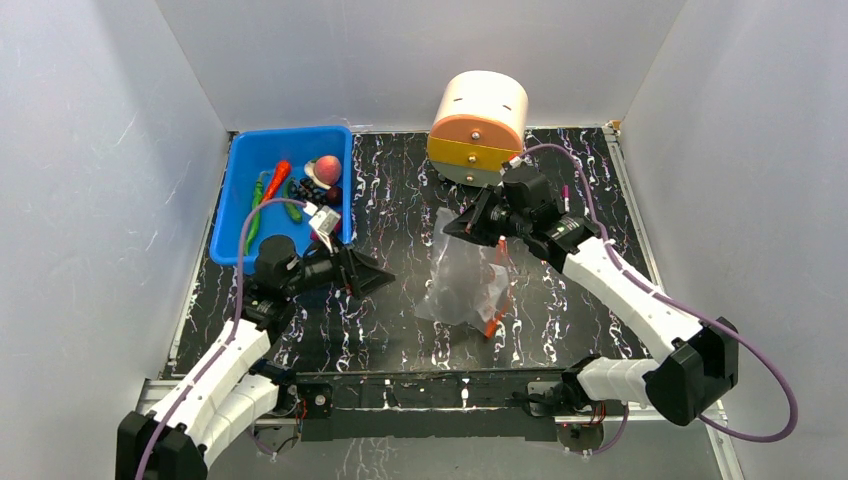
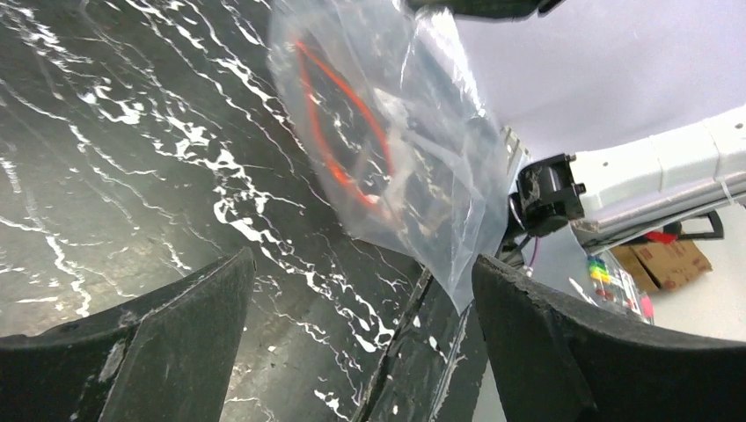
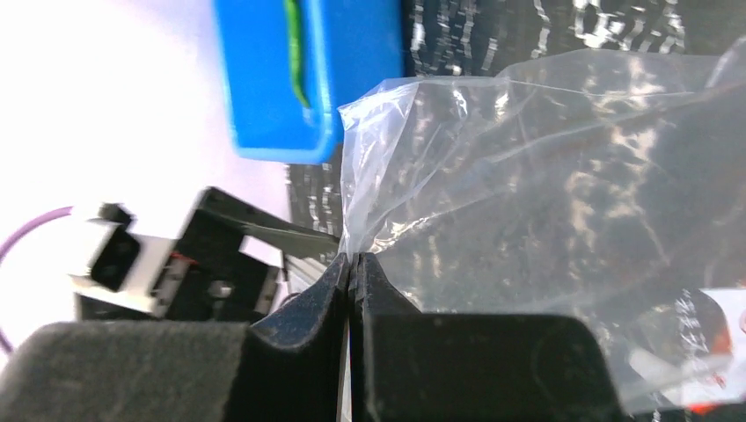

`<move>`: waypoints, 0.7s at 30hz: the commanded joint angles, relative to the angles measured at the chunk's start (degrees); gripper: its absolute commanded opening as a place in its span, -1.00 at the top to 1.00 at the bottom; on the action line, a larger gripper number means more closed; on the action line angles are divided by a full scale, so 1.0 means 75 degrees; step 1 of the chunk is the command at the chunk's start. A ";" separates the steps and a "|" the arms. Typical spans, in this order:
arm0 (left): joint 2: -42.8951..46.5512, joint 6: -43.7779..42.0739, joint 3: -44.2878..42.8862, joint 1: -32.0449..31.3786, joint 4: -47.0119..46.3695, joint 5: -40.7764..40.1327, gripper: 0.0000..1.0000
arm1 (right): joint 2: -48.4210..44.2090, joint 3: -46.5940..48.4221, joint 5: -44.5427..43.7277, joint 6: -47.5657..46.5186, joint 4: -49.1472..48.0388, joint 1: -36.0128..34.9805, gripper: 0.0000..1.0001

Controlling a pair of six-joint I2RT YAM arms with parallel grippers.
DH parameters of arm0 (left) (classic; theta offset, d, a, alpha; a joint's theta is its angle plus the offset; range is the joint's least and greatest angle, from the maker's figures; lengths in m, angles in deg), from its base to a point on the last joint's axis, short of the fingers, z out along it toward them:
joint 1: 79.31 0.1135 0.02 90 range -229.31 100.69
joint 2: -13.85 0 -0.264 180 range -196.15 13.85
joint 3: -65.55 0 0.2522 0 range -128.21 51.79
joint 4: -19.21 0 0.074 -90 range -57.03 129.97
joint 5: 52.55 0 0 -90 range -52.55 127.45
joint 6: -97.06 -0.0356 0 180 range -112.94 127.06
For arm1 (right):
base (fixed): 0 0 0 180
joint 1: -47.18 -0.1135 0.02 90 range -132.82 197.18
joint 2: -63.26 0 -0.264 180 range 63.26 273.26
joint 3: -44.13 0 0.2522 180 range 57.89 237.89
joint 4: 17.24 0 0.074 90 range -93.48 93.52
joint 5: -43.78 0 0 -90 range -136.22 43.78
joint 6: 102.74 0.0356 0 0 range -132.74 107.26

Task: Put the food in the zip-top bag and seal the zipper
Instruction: Pick up the zipper food storage bag at the center of the board.

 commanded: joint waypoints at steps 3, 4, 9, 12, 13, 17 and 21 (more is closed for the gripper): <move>-0.0404 -0.0836 -0.0348 -0.1462 -0.0809 -0.0555 -0.85 | -0.0763 0.0123 0.0078 0.2003 -0.2188 -0.0051 1.00; -0.0513 -0.0944 -0.0472 -0.1616 -0.0727 -0.0739 -0.85 | -0.0964 -0.0018 -0.0126 0.2305 -0.2416 -0.0048 1.00; -0.0767 -0.0732 -0.0412 -0.1967 -0.1557 -0.0929 -0.86 | -0.1306 -0.0174 -0.0861 0.2677 -0.2567 -0.0037 1.00; -0.0991 -0.0852 -0.0486 -0.2099 -0.1612 -0.1337 -0.87 | -0.1433 -0.0319 -0.1137 0.2953 -0.2566 -0.0034 1.00; -0.1067 -0.0945 -0.0572 -0.2129 -0.1439 -0.1735 -0.85 | -0.1512 -0.0427 -0.1150 0.3053 -0.2658 -0.0041 1.00; -0.0959 -0.1367 -0.0789 -0.2178 -0.0848 -0.2847 -0.65 | -0.1654 -0.0636 -0.1154 0.3119 -0.2675 -0.0034 1.00; -0.0741 -0.1616 -0.0766 -0.2202 -0.0807 -0.2973 -0.21 | -0.1746 -0.0854 -0.1158 0.3222 -0.2766 -0.0043 1.00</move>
